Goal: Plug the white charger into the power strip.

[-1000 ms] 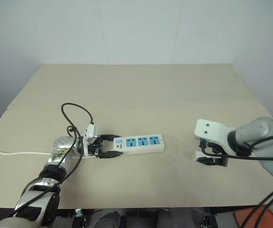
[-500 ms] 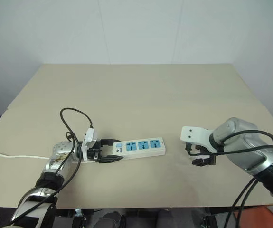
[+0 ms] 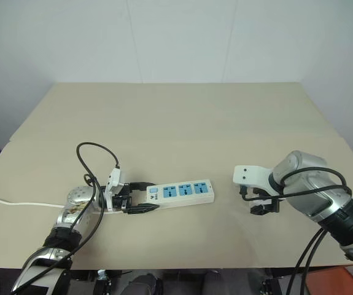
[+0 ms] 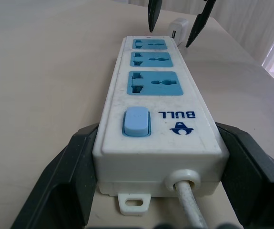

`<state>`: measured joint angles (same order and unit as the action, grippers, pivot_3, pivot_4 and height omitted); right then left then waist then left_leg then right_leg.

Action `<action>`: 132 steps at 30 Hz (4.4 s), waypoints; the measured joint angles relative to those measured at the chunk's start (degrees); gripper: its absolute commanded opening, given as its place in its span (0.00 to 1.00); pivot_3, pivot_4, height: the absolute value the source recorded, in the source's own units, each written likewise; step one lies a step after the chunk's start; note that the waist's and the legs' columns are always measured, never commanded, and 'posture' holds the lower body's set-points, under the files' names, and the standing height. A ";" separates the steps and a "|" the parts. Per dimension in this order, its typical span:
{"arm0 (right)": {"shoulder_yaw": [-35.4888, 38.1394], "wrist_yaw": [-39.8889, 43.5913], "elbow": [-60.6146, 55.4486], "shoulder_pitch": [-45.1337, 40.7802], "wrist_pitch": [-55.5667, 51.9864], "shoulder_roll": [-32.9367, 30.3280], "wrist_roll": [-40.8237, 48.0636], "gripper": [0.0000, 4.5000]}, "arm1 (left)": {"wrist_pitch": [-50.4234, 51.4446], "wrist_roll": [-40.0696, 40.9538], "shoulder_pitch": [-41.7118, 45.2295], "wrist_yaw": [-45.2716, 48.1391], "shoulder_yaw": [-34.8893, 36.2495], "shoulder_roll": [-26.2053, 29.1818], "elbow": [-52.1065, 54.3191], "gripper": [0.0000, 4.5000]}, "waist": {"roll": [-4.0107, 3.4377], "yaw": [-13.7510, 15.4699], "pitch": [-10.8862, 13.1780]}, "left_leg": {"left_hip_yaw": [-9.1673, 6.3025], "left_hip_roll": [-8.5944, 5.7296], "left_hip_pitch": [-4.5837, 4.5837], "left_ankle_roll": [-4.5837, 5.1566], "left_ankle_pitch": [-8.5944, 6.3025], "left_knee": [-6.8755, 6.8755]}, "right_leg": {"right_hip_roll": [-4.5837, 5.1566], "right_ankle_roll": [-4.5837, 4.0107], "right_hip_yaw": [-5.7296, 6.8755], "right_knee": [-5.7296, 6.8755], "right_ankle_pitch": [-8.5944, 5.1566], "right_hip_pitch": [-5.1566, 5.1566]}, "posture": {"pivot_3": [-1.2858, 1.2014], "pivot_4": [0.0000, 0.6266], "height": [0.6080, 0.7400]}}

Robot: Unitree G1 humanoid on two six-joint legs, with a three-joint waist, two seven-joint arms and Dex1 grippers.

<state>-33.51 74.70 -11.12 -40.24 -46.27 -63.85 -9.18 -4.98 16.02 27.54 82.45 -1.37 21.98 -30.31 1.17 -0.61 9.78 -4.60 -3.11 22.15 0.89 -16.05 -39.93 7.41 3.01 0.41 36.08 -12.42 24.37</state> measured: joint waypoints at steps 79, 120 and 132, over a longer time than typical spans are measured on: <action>23.65 -12.28 14.78 14.28 28.25 48.53 33.96 0.25 | -4.98 2.01 -4.21 4.26 -2.33 2.41 3.33 0.72 | -0.03 -0.22 -0.03 | 0.05 -0.02 -0.33 -0.02 0.02 0.07 | -0.05 -0.06 -0.21 0.13 0.09 -0.05 | 0.52 0.24 1.00; 22.52 -5.63 26.05 13.31 43.00 46.37 32.82 0.25 | -4.72 1.97 -3.70 3.86 -2.68 2.26 2.35 0.72 | -0.04 -0.16 -0.09 | 0.09 -0.02 -0.64 -0.01 0.01 0.09 | -0.06 -0.05 -0.30 0.15 0.08 -0.27 | 0.52 0.24 1.00; 19.97 -2.28 32.10 10.00 49.88 45.15 30.58 0.25 | -4.72 1.93 -3.41 3.63 -2.86 2.28 1.18 0.72 | -0.04 -0.22 -0.31 | 0.13 0.01 -0.99 -0.01 0.01 0.11 | -0.10 -0.05 -0.39 0.17 0.08 -0.56 | 0.52 0.24 1.00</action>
<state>-13.54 72.42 20.97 -30.25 3.61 -18.70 21.41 -9.71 17.95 24.13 86.09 -4.24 24.26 -29.13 1.13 -0.83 9.47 -4.48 -3.10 21.16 0.88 -16.04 -39.82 7.31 2.96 0.02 36.25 -12.34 23.81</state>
